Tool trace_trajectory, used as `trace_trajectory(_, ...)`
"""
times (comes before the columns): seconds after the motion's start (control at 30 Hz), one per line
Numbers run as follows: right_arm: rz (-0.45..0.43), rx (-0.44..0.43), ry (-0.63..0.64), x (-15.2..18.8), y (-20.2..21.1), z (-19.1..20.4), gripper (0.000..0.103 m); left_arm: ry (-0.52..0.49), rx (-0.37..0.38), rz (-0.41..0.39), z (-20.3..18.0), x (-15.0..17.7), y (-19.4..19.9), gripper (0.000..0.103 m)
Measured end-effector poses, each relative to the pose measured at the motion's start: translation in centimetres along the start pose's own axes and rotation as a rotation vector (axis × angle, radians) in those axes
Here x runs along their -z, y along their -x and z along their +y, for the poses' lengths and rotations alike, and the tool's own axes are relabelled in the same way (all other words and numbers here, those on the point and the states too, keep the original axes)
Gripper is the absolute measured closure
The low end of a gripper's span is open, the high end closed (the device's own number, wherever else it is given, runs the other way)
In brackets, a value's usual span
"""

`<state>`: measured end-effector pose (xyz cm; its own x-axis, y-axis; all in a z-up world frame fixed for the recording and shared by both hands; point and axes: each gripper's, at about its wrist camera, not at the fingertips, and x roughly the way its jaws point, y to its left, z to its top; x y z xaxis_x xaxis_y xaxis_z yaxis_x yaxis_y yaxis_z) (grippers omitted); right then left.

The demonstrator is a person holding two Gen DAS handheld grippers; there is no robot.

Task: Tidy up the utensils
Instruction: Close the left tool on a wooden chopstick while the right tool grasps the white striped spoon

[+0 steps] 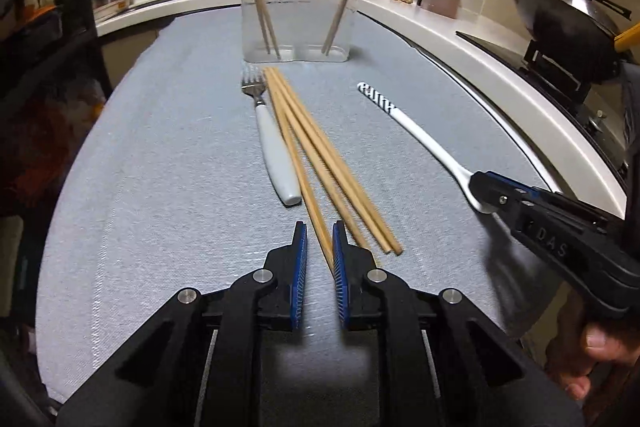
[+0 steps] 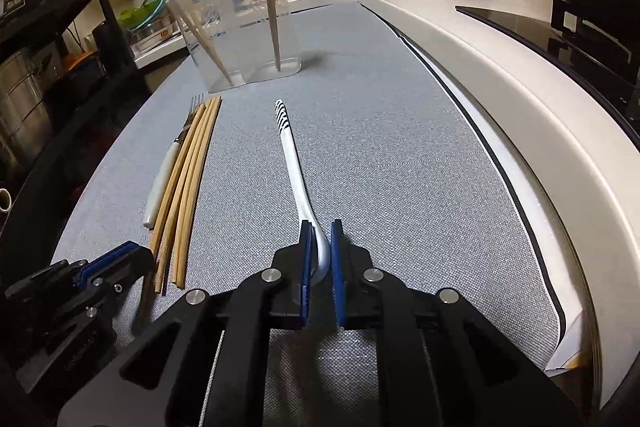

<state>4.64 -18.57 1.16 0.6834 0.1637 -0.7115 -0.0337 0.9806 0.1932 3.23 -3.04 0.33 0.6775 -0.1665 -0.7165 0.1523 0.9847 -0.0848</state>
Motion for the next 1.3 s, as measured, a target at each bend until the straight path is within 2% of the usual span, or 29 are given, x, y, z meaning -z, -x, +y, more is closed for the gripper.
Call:
trace_trajectory(0.1, 0.012, -0.017, 0.009, 0.0, -0.2, 0.3, 0.089, 0.008, -0.036, -0.006, 0.6, 0.1, 0.3, 0.089)
trace_trajectory(0.23, 0.005, -0.007, 0.041, 0.4, -0.3, 1.0, 0.088, 0.021, -0.004, 0.002, 1.0, 0.1, 0.1, 0.089)
trace_trajectory(0.37, -0.002, 0.002, 0.044, 0.5, -0.2, 1.3, 0.088, -0.030, -0.023, -0.016, 0.2, 0.3, 0.1, 0.089)
trace_trajectory(0.47, -0.010, 0.017, 0.058, 0.7, -0.1, 1.6, 0.090, -0.049, -0.043, -0.020, 0.2, 0.4, 0.2, 0.095)
trace_trajectory(0.77, -0.044, 0.085, 0.107, 1.7, 0.2, 2.8, 0.087, -0.003, -0.060, -0.031, 1.8, 0.7, 0.8, 0.096)
trace_trajectory(1.0, -0.050, 0.089, 0.111, 1.8, 0.3, 2.9, 0.087, -0.010, -0.065, -0.056, 1.5, 0.8, 0.5, 0.096)
trace_trajectory(1.17, -0.052, 0.088, 0.116, 1.8, 0.3, 2.9, 0.089, -0.035, -0.084, -0.069, 0.9, 0.9, 0.4, 0.096)
trace_trajectory(1.3, -0.072, 0.123, 0.087, 1.8, 0.8, 2.4, 0.091, -0.020, -0.080, -0.063, 1.3, 0.9, 0.7, 0.096)
